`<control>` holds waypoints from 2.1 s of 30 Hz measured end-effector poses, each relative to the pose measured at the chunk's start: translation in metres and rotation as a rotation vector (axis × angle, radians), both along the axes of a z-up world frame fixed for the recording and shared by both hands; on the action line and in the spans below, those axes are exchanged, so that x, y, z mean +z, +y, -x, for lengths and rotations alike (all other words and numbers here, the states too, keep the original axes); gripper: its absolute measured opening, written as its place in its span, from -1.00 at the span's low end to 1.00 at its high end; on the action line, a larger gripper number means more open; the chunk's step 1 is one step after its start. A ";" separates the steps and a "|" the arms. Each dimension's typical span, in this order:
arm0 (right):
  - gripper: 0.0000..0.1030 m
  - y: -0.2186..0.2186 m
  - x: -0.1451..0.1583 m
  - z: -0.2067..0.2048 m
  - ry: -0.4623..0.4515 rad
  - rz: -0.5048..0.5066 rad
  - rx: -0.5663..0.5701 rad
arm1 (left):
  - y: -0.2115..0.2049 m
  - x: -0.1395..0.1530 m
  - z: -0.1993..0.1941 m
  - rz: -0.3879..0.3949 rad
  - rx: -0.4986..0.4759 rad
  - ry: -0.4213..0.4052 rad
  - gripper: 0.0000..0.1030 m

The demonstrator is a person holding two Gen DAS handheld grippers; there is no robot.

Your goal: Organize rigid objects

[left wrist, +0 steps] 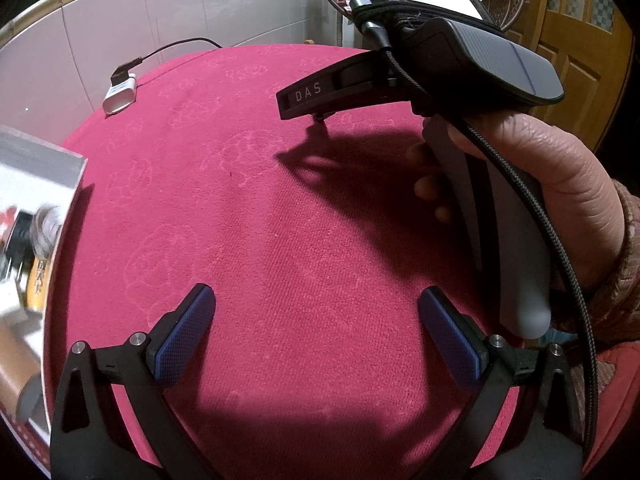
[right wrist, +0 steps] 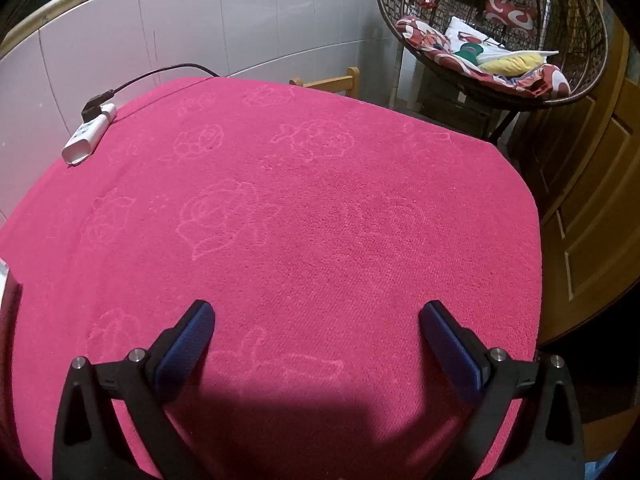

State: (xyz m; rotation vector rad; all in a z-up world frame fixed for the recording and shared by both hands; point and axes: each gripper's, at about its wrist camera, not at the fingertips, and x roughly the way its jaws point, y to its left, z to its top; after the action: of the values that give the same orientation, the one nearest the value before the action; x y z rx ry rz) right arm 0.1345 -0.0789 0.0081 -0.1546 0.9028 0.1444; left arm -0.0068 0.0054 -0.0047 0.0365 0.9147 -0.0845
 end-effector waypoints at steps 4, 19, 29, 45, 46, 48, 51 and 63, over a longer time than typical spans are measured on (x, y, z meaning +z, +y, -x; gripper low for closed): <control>1.00 0.000 0.000 0.000 0.000 0.000 0.000 | 0.000 0.000 0.000 0.000 0.000 0.000 0.99; 1.00 0.000 0.000 0.001 0.002 -0.001 0.000 | 0.000 0.000 0.000 -0.001 -0.001 0.001 0.99; 1.00 -0.001 0.000 0.001 0.003 -0.001 0.000 | 0.000 0.000 -0.001 -0.001 -0.001 0.001 0.99; 1.00 0.000 0.000 0.001 0.005 -0.001 0.000 | -0.001 0.000 -0.001 -0.001 -0.001 0.001 0.99; 1.00 0.000 0.000 0.001 0.005 -0.001 0.000 | -0.001 0.000 -0.001 -0.001 0.000 0.001 0.99; 1.00 0.000 0.000 0.002 0.005 -0.001 0.000 | -0.001 0.000 -0.001 -0.001 -0.001 0.001 0.99; 1.00 0.000 0.000 0.001 0.005 -0.001 0.000 | -0.001 0.000 -0.001 -0.001 0.000 0.001 0.99; 1.00 0.000 0.000 0.002 0.005 -0.002 0.000 | -0.001 0.000 -0.001 -0.001 0.000 0.001 0.99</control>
State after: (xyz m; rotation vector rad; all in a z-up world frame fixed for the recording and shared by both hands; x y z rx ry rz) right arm 0.1322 -0.0789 0.0085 -0.1525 0.9078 0.1455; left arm -0.0060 0.0045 -0.0050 0.0373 0.9153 -0.0843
